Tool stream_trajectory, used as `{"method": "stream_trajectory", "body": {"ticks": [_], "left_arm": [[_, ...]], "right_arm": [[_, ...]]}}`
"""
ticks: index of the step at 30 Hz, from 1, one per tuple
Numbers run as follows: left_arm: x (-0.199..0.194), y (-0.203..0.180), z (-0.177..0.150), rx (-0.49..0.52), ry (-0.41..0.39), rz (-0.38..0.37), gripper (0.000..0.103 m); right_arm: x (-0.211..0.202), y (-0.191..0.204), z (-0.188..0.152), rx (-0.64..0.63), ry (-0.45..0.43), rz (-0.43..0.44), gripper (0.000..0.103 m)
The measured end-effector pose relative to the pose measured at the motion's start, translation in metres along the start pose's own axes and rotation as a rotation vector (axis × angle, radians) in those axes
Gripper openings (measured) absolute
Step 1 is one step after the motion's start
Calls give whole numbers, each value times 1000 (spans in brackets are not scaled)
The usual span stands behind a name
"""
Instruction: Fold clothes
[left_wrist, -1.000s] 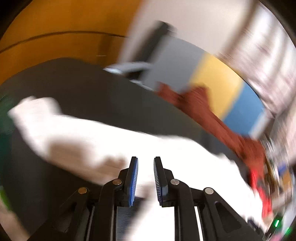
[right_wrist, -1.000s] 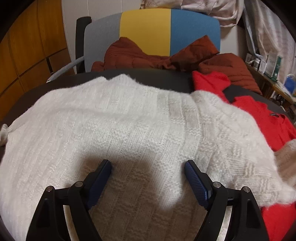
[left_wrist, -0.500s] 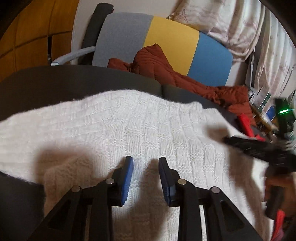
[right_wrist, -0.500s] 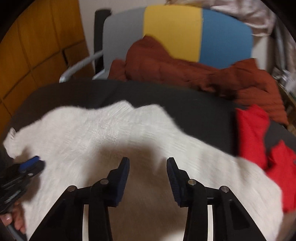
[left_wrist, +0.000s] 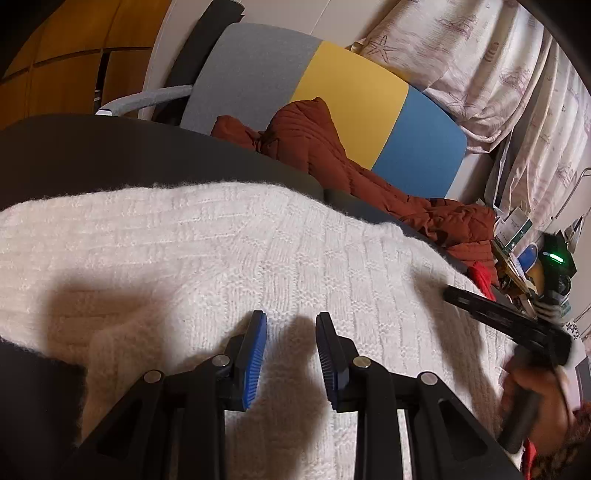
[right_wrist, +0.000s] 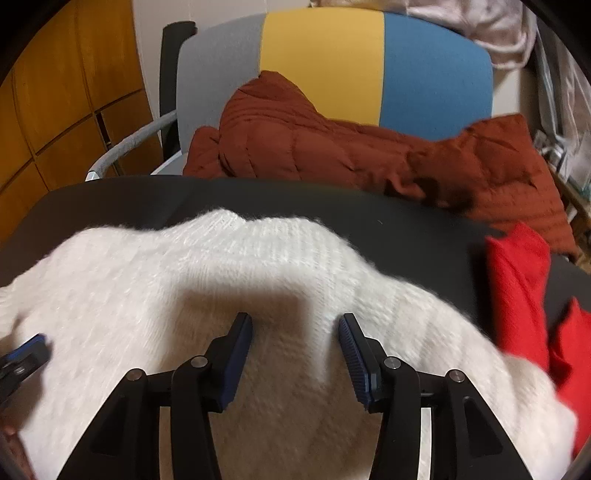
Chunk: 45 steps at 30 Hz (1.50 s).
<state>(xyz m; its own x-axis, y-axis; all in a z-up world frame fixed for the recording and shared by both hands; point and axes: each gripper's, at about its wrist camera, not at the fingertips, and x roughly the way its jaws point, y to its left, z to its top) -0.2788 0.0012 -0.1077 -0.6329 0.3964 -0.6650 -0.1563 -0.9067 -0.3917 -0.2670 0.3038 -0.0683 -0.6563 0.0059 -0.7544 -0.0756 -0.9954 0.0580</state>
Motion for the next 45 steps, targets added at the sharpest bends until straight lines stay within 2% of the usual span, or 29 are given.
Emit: {"method": "stream_trajectory", "body": {"ticks": [3,6,10,14,16,17,18,20,22,26,29,33,34,35,36,37,38,40,43,44,45], "left_arm": [[-3,-12,1,50,23,72,28],[-12,-27,-2,107,42,142,28],[-29,-42,-30,99,94,33,31],[-34,-43,-54,123,92,5,34],[-35,-32,-55,77,91,-47,33],[-35,-25,-54,46,91,-79,33],[-35,-22,-54,32,90,-96,33],[-35,-24,-54,48,87,-85,33],[-35,-28,-55,66,85,-67,33],[-35,-28,-56,65,81,-67,33],[-35,-29,-57,64,78,-67,33],[-35,-27,-57,66,77,-68,33],[-35,-27,-57,67,78,-70,33],[-34,-27,-57,67,78,-71,33],[-34,-27,-57,67,78,-72,33],[-34,-26,-57,67,78,-73,33],[-34,-26,-56,67,78,-74,33],[-34,-26,-56,68,78,-75,33],[-34,-26,-56,68,79,-77,33],[-34,-26,-56,67,79,-77,33],[-34,-26,-56,67,79,-78,33]], "right_arm": [[-47,0,-25,34,-37,72,50],[-73,5,-65,13,8,51,50],[-77,-5,-112,46,57,13,55],[-90,-21,-120,142,20,86,57],[-111,-41,-125,246,-27,159,62],[-128,-57,-131,317,-69,178,69],[-144,-78,-138,393,-108,178,76],[-177,-121,-152,545,-184,167,78],[-209,-171,-168,703,-226,121,81],[-238,-261,-188,992,-234,68,90],[-227,-313,-190,1163,-164,121,90],[-193,-356,-200,1394,-97,193,90],[-187,-360,-202,1412,-71,201,88],[-180,-363,-203,1423,-43,212,68],[-173,-367,-205,1433,-14,222,34],[-167,-370,-207,1444,14,232,19],[-171,-367,-200,1409,-28,240,11],[-186,-360,-184,1316,-146,255,9],[-242,-335,-153,1019,-432,238,9],[-255,-327,-148,942,-470,216,9],[-255,-326,-152,930,-458,190,9]]}}
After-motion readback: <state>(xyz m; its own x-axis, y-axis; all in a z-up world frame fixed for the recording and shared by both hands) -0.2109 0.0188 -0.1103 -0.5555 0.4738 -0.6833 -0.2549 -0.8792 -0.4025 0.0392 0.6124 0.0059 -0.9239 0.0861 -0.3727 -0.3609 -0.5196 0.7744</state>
